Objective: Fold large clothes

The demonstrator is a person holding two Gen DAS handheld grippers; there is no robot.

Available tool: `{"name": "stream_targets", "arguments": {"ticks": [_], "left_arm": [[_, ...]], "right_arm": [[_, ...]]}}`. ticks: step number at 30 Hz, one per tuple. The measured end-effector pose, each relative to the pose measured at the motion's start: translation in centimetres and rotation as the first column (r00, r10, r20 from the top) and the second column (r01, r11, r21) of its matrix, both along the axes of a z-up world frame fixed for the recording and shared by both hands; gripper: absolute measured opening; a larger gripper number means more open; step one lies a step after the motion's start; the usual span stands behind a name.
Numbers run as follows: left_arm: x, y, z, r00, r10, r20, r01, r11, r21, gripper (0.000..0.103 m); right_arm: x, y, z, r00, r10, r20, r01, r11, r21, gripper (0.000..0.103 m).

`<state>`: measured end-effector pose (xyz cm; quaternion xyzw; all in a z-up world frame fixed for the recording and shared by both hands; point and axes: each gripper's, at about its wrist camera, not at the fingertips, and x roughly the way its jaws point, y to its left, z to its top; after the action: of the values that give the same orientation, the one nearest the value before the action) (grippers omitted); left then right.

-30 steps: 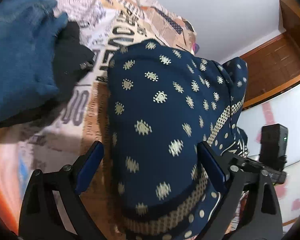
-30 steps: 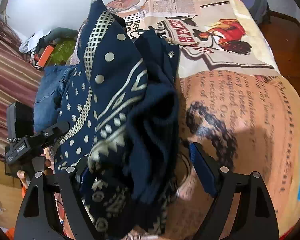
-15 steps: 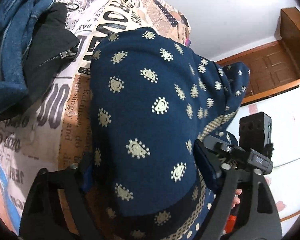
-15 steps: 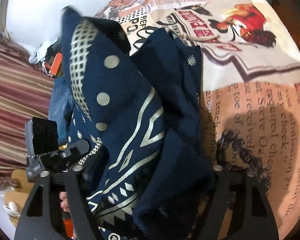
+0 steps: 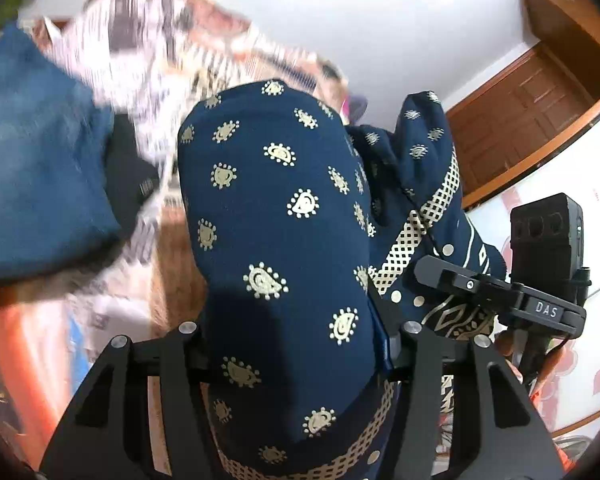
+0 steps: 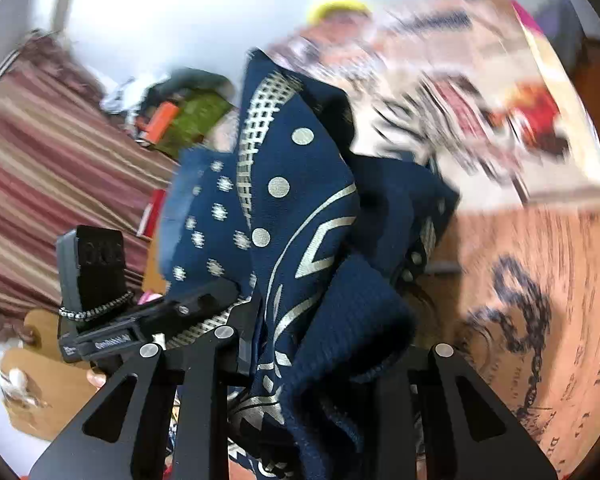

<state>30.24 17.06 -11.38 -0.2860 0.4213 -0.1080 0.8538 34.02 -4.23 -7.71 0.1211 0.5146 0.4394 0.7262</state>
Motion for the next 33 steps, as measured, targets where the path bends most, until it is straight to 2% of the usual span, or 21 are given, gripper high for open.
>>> {"name": "stream_targets", "arguments": {"ticks": [4, 10, 13, 17, 19, 22, 28, 29, 33], "left_arm": [[-2.5, 2.4, 5.1, 0.993, 0.025, 0.116, -0.031, 0.998, 0.048, 0.050], [-4.1, 6.5, 10.6, 0.971, 0.043, 0.235, -0.080, 0.985, 0.153, 0.048], [-4.1, 10.1, 12.1, 0.960, 0.070, 0.270, -0.116, 0.981, 0.159, 0.048], [-2.9, 14.5, 12.1, 0.952, 0.112, 0.285, -0.165, 0.971, 0.170, 0.048], [-2.3, 17.0, 11.3, 0.952, 0.139, 0.274, -0.194, 0.964, 0.184, 0.048], [-1.0, 21.1, 8.9, 0.958, 0.192, 0.213, -0.231, 0.957, 0.178, 0.048], [-0.2, 27.2, 1.8, 0.949, 0.293, 0.116, -0.308, 0.939, 0.149, 0.049], [-1.5, 27.4, 0.8, 0.949, 0.297, 0.108, -0.312, 0.936, 0.164, 0.049], [-1.4, 28.8, -1.5, 0.949, 0.302, 0.090, -0.315, 0.928, 0.201, 0.054]], "right_arm": [[-1.7, 1.9, 4.0, 0.995, 0.025, 0.094, -0.029, 0.999, 0.031, 0.023], [-1.7, 6.1, 7.3, 0.983, 0.035, 0.182, -0.046, 0.997, 0.057, 0.023], [-1.0, 8.8, 8.1, 0.975, 0.043, 0.219, -0.063, 0.994, 0.085, 0.023], [0.2, 13.6, 8.6, 0.969, 0.073, 0.236, -0.101, 0.989, 0.110, 0.023], [0.8, 16.7, 8.0, 0.967, 0.098, 0.237, -0.125, 0.987, 0.099, 0.023], [1.4, 20.4, 6.4, 0.964, 0.131, 0.231, -0.149, 0.987, 0.063, 0.023], [4.2, 27.3, -0.8, 0.972, 0.199, 0.127, -0.200, 0.980, -0.002, 0.025], [4.4, 28.2, -1.9, 0.973, 0.204, 0.106, -0.204, 0.979, -0.014, 0.026], [4.5, 29.8, -4.7, 0.974, 0.206, 0.090, -0.197, 0.975, -0.103, 0.036]]}}
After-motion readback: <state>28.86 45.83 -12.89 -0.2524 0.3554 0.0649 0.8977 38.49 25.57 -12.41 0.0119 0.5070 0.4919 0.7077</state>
